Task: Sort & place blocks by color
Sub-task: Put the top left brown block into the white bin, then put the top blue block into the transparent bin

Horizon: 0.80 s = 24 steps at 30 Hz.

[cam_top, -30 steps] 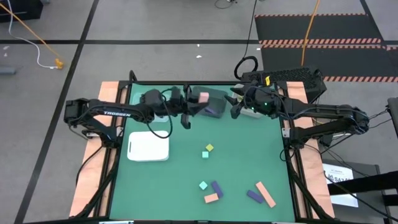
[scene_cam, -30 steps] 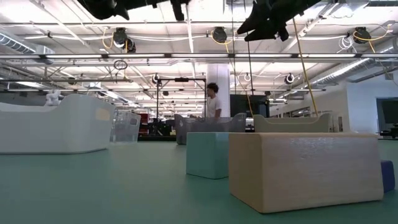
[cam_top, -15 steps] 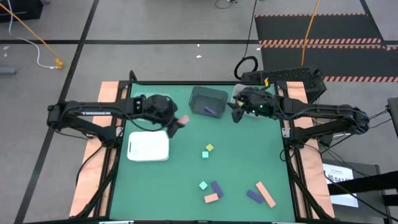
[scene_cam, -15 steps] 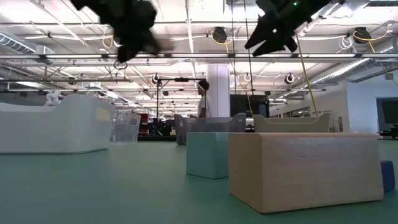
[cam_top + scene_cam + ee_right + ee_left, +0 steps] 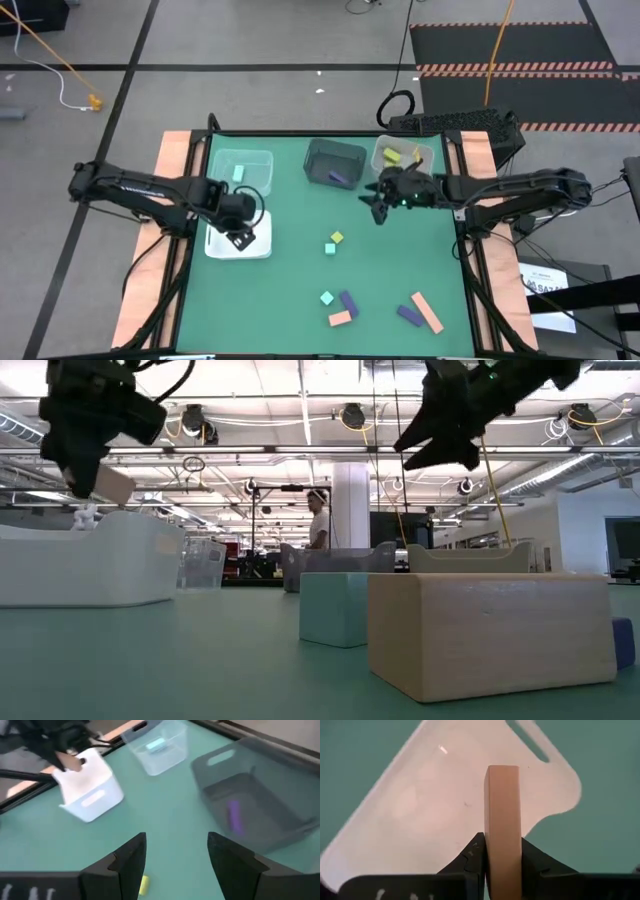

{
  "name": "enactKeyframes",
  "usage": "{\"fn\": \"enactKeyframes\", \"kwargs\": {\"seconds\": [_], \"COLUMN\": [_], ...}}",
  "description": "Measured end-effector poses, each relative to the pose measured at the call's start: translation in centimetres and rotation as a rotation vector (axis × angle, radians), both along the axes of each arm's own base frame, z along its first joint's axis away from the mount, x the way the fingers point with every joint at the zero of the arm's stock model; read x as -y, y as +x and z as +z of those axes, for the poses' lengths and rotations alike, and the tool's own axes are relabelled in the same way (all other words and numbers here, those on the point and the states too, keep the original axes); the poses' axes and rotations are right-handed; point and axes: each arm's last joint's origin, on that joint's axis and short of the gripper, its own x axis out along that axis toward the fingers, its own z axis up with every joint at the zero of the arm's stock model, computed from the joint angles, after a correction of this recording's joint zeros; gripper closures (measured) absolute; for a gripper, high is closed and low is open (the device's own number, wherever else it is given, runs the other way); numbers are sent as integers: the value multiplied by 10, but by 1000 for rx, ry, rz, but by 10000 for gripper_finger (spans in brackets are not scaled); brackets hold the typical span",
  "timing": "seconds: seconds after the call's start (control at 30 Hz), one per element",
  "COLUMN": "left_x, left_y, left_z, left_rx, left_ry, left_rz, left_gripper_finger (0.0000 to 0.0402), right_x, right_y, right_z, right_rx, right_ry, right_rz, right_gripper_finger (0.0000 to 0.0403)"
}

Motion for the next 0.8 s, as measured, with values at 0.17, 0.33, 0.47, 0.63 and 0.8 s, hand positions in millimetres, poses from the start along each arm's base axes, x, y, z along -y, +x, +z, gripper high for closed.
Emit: {"fn": "enactKeyframes", "kwargs": {"seconds": [0.17, 0.33, 0.47, 0.63, 0.8], "left_x": [7, 6, 7, 10, 13], "left_y": [-5, -11, -10, -5, 5], "left_z": [-22, -35, -35, -32, -26], "left_rx": [-40, -89, -88, -41, 52], "left_ry": [33, 41, 13, -91, -215], "left_rz": [35, 100, 115, 122, 152], "left_gripper_finger": [341, 304, 274, 256, 258], "right_x": [-10, -13, -15, -17, -23], "right_y": [-3, -9, -7, 12, 39], "right_z": [-33, -58, -70, -68, -62], "right_rx": [151, 348, 311, 199, 32], "right_ry": [5, 12, -16, -95, -103], "right_rz": [38, 50, 98, 198, 308], "right_gripper_finger": [202, 202, 202, 202, 201]}}
